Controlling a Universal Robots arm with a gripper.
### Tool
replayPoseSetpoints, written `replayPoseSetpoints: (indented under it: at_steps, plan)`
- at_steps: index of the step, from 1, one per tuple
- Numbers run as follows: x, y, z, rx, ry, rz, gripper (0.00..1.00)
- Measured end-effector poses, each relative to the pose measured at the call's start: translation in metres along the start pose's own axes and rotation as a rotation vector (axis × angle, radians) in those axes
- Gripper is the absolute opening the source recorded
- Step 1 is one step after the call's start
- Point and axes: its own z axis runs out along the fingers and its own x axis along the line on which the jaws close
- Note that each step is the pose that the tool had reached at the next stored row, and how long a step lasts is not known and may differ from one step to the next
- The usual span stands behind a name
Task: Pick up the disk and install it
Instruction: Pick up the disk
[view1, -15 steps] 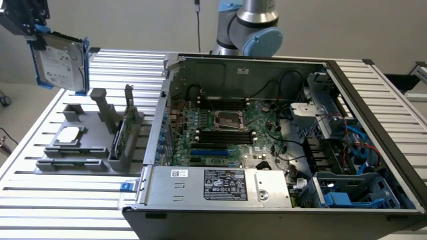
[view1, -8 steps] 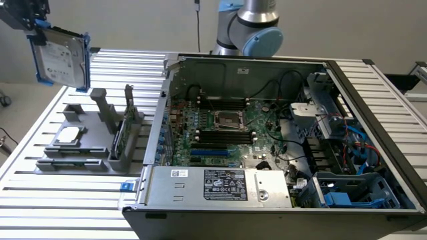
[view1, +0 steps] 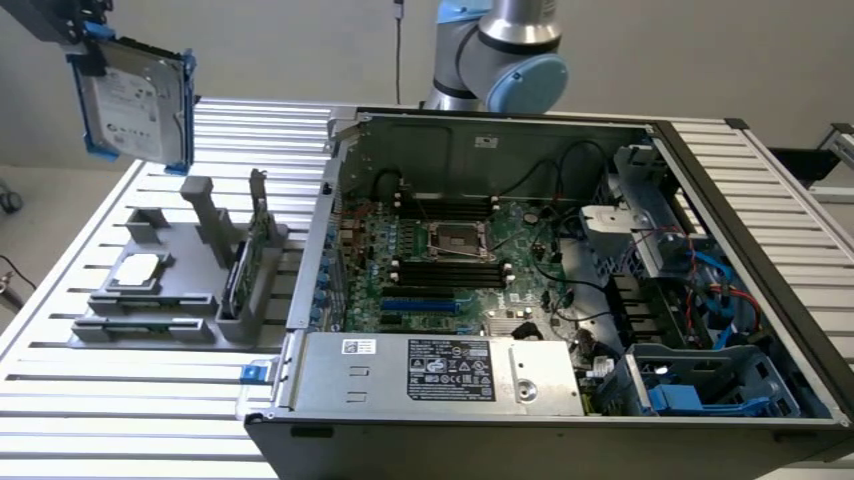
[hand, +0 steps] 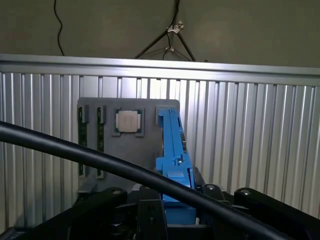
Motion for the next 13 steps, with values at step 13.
replayPoseSetpoints:
  at_steps: [13]
  plan:
    - [0.004,-0.0408,-0.0361,0.0005,-0.0153,-0.007,0.33]
